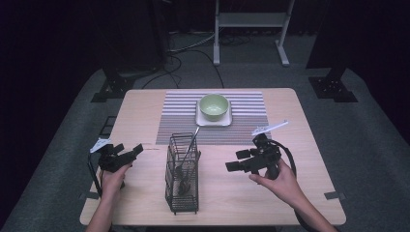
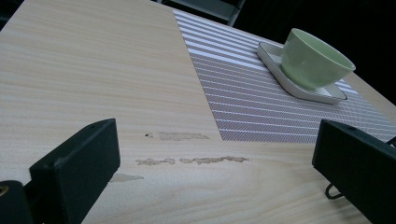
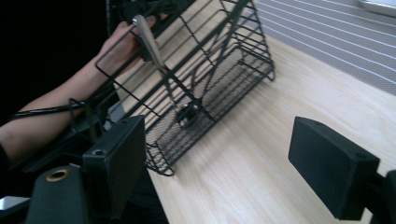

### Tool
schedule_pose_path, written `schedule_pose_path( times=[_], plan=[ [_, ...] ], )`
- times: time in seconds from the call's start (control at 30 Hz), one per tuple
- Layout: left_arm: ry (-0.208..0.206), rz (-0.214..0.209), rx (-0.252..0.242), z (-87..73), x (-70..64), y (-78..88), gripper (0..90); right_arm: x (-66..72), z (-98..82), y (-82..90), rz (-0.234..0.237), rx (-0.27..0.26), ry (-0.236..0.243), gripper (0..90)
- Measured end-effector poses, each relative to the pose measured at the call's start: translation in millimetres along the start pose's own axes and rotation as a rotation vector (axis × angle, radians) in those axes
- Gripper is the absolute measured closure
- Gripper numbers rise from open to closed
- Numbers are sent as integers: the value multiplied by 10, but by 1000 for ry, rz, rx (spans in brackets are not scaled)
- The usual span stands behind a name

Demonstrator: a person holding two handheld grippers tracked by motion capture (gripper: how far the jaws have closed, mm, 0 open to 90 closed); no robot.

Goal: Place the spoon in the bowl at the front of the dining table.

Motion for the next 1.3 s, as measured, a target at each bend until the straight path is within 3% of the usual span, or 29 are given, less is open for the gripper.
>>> schedule_pose_path(
  times=[0.1,0.47,0.83,1.3],
  plan=[
    [2,2,1,0,13,3,0,34,63,-37,37,4,-16,210],
    [6,5,-4,0,27,3,0,215,235,-117,62,42,24,242],
    [3,7,-2,1,24,4,0,344,383,-200,57,78,51,264],
    [3,6,-1,-1,24,1,0,391,536,-307,68,119,19,324]
  ],
)
Point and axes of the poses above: each handheld gripper's, and its own axes: y roughly backward along the jaws, z roughly out of its top, x roughly to its left, the point moved 2 cm from there along -y, roughly forward along the jaws, and after that the axes turned 4 degrees about -z, right-handed, at the moved point
